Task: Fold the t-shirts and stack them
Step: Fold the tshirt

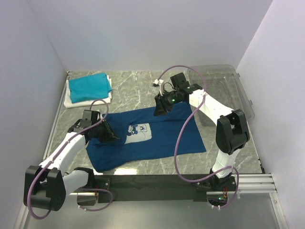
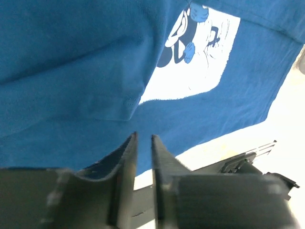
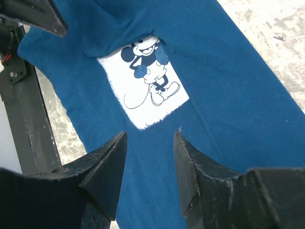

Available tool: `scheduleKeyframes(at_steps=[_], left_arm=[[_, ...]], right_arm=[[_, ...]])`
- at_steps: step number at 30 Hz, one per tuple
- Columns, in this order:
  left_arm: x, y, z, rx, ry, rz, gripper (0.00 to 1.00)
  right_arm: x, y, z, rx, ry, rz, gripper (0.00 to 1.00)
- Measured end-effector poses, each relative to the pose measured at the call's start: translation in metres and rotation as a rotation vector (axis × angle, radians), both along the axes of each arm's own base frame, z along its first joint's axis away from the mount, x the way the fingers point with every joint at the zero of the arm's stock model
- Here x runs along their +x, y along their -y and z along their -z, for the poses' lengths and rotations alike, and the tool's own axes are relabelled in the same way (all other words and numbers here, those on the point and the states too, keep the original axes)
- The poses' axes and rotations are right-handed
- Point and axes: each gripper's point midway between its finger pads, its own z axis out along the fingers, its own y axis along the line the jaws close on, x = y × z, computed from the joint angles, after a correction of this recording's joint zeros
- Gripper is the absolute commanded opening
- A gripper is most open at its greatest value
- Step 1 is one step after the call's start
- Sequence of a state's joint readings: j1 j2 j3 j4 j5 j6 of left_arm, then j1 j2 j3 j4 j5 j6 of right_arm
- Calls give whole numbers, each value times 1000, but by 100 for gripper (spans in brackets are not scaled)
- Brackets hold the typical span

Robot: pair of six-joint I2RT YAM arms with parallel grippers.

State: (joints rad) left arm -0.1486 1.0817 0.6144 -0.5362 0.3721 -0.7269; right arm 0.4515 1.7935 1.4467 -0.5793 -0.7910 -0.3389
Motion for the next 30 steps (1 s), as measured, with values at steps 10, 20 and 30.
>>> scheduleKeyframes(at_steps=[10, 20, 30], left_arm=[[-4, -4, -11, 51, 20, -20, 54], [19, -50, -36, 202, 125, -323, 64], [8, -82, -77, 134, 293, -619, 74]], right_arm=[[-4, -1, 1, -5, 3, -19, 51], [-66, -60, 9, 13, -111, -172, 53], [-128, -144, 72, -29, -520, -46, 59]])
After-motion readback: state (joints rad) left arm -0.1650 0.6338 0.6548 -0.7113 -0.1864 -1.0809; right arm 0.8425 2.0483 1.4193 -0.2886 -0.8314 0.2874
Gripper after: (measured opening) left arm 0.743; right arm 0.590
